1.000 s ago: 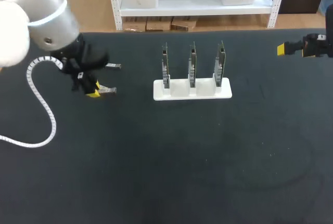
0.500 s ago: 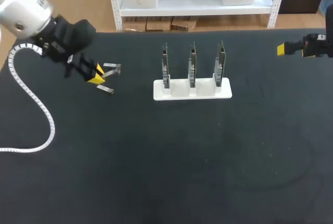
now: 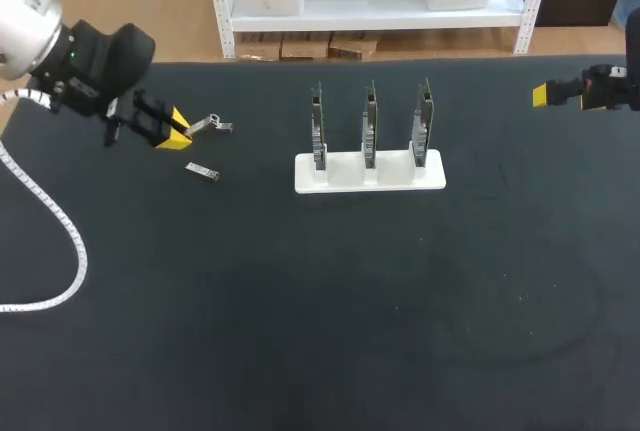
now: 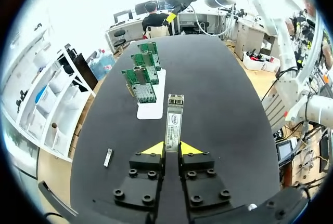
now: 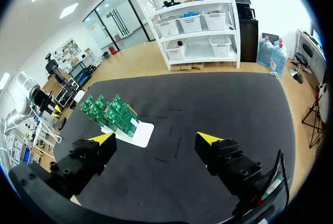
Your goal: Pick up the optical module with the left hand, and insert it into the network port with the right hand.
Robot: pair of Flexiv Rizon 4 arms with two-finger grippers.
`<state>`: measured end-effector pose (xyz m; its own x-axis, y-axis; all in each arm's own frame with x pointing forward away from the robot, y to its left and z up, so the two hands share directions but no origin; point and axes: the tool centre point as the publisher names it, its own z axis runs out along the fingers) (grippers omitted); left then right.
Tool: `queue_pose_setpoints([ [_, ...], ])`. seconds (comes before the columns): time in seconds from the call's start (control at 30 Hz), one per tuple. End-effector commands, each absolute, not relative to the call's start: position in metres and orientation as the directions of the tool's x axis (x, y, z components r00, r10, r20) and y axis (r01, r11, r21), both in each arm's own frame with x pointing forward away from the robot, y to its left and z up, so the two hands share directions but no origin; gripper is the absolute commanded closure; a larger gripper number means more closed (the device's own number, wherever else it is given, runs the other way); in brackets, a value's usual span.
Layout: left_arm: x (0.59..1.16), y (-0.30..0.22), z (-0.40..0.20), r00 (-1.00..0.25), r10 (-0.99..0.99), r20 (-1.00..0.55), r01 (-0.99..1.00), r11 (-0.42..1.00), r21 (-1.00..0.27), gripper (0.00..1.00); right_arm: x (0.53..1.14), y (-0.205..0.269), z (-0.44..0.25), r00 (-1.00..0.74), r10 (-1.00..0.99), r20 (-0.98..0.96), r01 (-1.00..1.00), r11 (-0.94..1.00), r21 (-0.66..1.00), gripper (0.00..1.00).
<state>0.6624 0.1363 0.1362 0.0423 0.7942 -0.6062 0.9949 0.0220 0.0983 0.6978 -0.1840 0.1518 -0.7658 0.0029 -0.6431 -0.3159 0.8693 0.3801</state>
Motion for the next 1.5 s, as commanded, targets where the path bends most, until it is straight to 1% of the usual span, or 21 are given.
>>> queue_pose_setpoints([
  [0.03, 0.66, 0.139, 0.135, 0.046, 0.788, -0.614, 0.994, 0.024, 0.106, 1.0, 0.698, -0.185, 0.151, -0.765, 0.001, -0.644, -0.318, 0.868, 0.38, 0.0],
  [0.97, 0.657, 0.137, 0.134, 0.05, 0.776, -0.629, 0.995, 0.016, 0.098, 1.0, 0.698, -0.185, 0.151, -0.765, 0.001, -0.644, -0.318, 0.868, 0.38, 0.0],
  [1.1, 0.662, 0.123, 0.16, 0.114, 0.733, -0.671, 0.989, -0.022, 0.145, 1.0, 0.698, -0.185, 0.151, -0.765, 0.001, -0.644, -0.318, 0.868, 0.38, 0.0],
  [1.23, 0.666, 0.093, 0.195, 0.202, 0.677, -0.707, 0.977, -0.092, 0.19, 1.0, 0.698, -0.185, 0.151, -0.765, 0.001, -0.644, -0.318, 0.868, 0.38, 0.0],
  [1.33, 0.667, 0.07, 0.219, 0.25, 0.61, -0.752, 0.967, -0.118, 0.225, 1.0, 0.698, -0.185, 0.151, -0.765, 0.001, -0.644, -0.318, 0.868, 0.38, 0.0],
  [1.5, 0.665, 0.037, 0.238, 0.272, 0.522, -0.809, 0.962, -0.133, 0.238, 1.0, 0.698, -0.185, 0.151, -0.765, 0.001, -0.644, -0.318, 0.868, 0.38, 0.0],
])
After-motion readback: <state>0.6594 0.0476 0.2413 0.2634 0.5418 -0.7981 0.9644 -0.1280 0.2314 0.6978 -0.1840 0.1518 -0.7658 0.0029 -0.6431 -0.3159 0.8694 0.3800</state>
